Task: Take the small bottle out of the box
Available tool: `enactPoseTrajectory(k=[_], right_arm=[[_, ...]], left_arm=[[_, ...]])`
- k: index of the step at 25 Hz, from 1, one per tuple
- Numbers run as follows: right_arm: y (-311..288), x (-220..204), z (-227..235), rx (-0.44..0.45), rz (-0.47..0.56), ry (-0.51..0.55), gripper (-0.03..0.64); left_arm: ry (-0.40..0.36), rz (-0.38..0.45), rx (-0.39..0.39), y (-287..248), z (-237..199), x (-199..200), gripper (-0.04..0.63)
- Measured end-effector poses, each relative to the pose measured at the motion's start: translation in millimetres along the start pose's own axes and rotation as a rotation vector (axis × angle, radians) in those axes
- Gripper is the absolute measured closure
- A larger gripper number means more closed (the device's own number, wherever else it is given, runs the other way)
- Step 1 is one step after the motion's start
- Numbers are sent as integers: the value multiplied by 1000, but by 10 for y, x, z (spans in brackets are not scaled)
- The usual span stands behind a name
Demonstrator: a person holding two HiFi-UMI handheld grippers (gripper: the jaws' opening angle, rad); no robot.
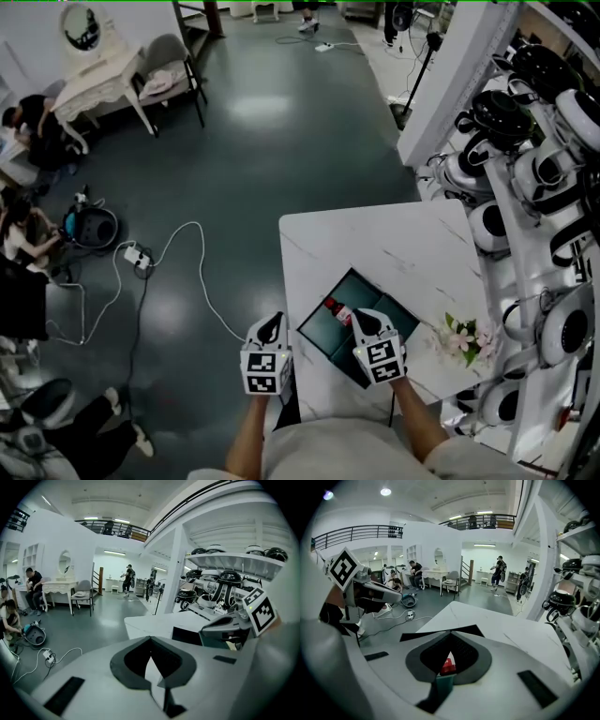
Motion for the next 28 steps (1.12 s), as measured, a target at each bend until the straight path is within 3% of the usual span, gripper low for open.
enactPoseTrajectory(k=[6, 13, 18, 21, 23, 25, 28], right_arm=[[-178, -84, -90, 37, -83, 74, 595], [-379, -140, -258, 112, -205, 376, 595], [-473, -213, -371, 141, -283, 668, 595], [-496, -203, -400, 164, -291, 689, 594], [-527, -208, -410, 190, -308, 672, 538], [-575, -238, -403, 207, -333, 687, 405], [-663, -304, -354, 190, -368, 747, 357]], left_arm=[[13, -26, -11, -89, -45, -102, 577], [33, -40, -4, -105, -136, -183, 577], [34, -34, 2, -118, -166, -201, 577], [36, -33, -9, -124, -155, -174, 577], [39, -32, -10, -122, -156, -164, 577], [42, -32, -11, -127, -147, -171, 577], [42, -33, -13, -138, -123, -187, 577]])
Point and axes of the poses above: the fingertips, and each gripper's own axes: y backward along the fingers, z to its right, x out of its top, the point moved 7 cm from there along y, backward along the fingers, and after that the axes turned 2 degrees about -x, right-handed, at the moved point
